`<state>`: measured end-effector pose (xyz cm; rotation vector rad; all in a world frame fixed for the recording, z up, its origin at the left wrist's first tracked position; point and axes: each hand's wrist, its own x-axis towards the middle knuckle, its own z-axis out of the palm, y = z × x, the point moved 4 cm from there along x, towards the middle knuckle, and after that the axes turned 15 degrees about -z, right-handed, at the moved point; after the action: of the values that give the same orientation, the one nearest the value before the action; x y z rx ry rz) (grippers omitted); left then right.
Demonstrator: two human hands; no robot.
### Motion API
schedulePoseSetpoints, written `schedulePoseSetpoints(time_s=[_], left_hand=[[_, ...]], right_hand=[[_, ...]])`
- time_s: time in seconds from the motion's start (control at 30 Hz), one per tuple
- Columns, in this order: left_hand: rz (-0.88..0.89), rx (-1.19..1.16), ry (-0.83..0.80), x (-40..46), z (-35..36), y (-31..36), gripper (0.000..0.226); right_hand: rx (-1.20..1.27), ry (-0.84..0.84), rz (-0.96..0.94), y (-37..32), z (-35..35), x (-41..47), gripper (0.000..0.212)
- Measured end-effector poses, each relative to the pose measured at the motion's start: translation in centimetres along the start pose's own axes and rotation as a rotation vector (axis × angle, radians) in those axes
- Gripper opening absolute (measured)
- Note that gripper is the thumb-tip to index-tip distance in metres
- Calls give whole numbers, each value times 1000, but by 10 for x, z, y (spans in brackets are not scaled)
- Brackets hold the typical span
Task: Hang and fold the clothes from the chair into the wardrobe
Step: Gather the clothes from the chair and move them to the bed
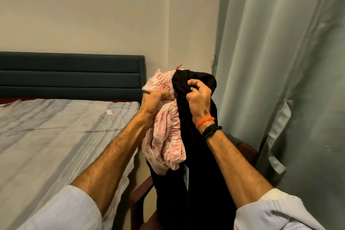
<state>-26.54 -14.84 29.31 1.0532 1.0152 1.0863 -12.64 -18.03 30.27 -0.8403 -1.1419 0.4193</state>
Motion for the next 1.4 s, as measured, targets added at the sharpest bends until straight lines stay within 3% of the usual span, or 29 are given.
schedulePoseSetpoints(time_s=[0.23,0.47,0.63,0.77,1.0,1.1,1.17,1.23,1.33,1.4], left_hand=[[62,-22,247,-39,-139,27,76],[97,-34,491,-53,-299,46,28],[88,-45,632,-33,-409,63,49],[110,-62,670,-24,-470,92,79],[222,-107,659,-5,-550,118,63],[67,-166,781,2,-596,62,64],[-110,-160,886,-2,-624,-7,66],[-320,-80,895,-13,-643,-88,80],[-655,99,751,-44,-646,-194,81],[-808,125,708,-64,-640,-236,83]], right_hand=[[235,-165,93,8,139,-42,32],[391,-344,120,16,301,-85,35],[412,-410,148,31,408,-95,39],[436,-424,141,31,482,-93,41],[496,-460,59,32,563,-93,39],[378,-567,60,70,582,-129,40],[159,-688,127,119,583,-174,38],[-101,-953,215,171,573,-227,36],[-351,-1507,329,233,545,-304,64],[-396,-1659,372,252,528,-335,71]])
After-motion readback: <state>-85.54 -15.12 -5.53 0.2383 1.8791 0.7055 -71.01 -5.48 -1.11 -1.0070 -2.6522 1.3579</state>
